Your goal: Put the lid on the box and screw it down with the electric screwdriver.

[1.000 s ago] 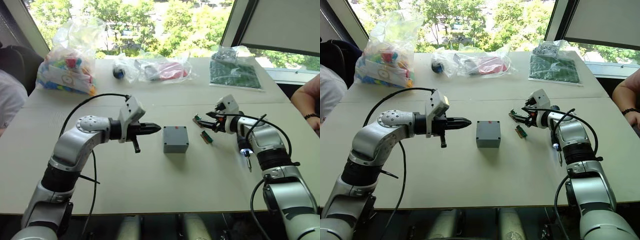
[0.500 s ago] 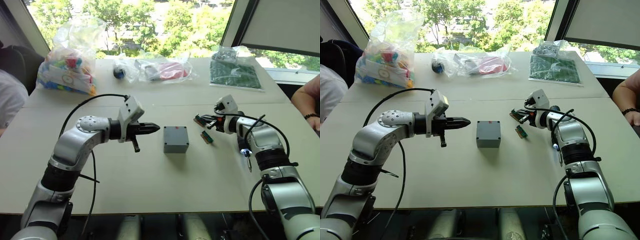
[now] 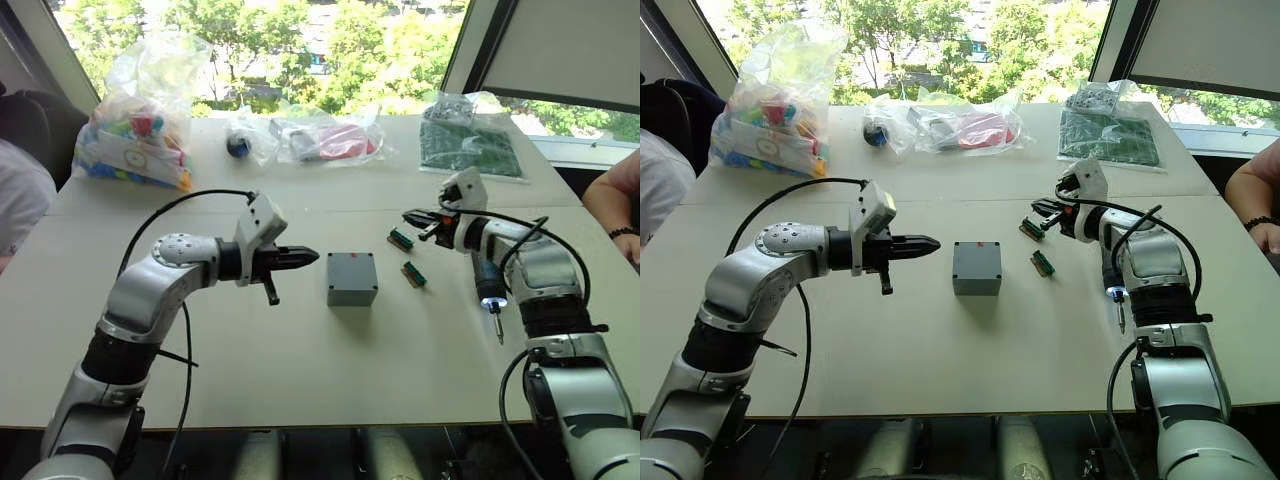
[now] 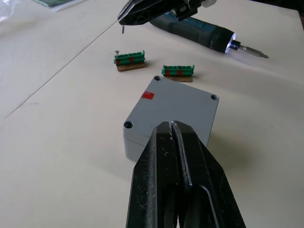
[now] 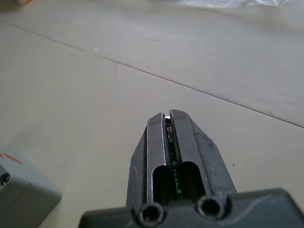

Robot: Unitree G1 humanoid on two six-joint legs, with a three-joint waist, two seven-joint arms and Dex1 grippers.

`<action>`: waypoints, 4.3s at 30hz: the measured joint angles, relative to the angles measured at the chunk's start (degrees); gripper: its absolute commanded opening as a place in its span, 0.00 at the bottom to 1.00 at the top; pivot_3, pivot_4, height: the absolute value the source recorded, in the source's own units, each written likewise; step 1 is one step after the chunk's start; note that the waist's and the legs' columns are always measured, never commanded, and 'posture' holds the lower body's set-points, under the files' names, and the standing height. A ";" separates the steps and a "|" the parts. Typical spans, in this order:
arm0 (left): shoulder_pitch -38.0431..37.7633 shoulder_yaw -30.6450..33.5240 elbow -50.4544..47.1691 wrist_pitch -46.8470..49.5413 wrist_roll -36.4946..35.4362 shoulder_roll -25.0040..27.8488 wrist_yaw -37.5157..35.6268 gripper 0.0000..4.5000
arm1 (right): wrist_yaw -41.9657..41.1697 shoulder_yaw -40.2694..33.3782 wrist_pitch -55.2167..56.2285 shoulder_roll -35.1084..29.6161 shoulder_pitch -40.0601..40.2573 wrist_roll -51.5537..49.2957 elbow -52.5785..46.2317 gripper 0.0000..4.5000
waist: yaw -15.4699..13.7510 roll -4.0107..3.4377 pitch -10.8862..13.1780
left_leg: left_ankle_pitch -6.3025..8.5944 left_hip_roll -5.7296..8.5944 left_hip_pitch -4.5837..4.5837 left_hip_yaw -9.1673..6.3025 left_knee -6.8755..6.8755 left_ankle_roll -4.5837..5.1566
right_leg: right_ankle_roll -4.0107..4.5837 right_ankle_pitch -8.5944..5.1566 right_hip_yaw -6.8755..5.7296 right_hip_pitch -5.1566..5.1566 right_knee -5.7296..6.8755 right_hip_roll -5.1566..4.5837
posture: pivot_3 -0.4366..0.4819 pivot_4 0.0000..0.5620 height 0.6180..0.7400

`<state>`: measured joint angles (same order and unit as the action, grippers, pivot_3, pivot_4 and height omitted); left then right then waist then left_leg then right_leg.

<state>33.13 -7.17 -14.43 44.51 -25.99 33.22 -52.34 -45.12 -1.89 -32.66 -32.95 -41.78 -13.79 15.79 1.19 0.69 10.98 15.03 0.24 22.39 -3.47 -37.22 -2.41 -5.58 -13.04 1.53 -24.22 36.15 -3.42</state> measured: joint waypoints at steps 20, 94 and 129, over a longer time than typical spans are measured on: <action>-3.70 0.13 -2.25 1.16 -2.19 3.97 -0.82 0.00 | -2.07 3.41 -14.88 -0.14 9.37 -9.57 -22.31 0.01 | -0.08 0.00 0.00 | 0.00 -0.02 0.00 -0.02 -0.01 0.00 | 0.02 -0.01 -0.01 0.01 0.00 0.03 | 0.48 0.27 1.00; -4.95 -7.60 -11.32 -4.29 0.43 -6.69 7.37 0.00 | -18.49 39.42 -41.81 -20.54 -21.95 5.17 24.10 1.00 | -0.06 -0.09 0.03 | 0.01 0.01 0.06 0.12 -0.03 0.01 | 0.02 0.00 0.08 -0.11 -0.05 -0.01 | 0.48 0.27 1.00; 1.94 -1.88 3.84 -3.41 -1.38 -3.70 1.39 0.00 | 17.11 -25.28 -24.72 20.80 -4.32 -16.40 -21.95 0.42 | -0.19 -0.33 0.14 | -0.01 0.08 0.29 0.03 0.03 -0.02 | -0.13 0.11 0.01 -0.27 0.01 -0.13 | 0.48 0.27 1.00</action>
<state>35.06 -9.05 -10.59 41.10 -27.37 29.52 -50.95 -28.01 -27.17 -57.38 -12.16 -46.10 -30.18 -6.16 1.00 0.36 11.12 15.02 0.33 22.68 -3.45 -37.20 -2.43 -5.71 -12.94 1.54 -24.49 36.17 -3.55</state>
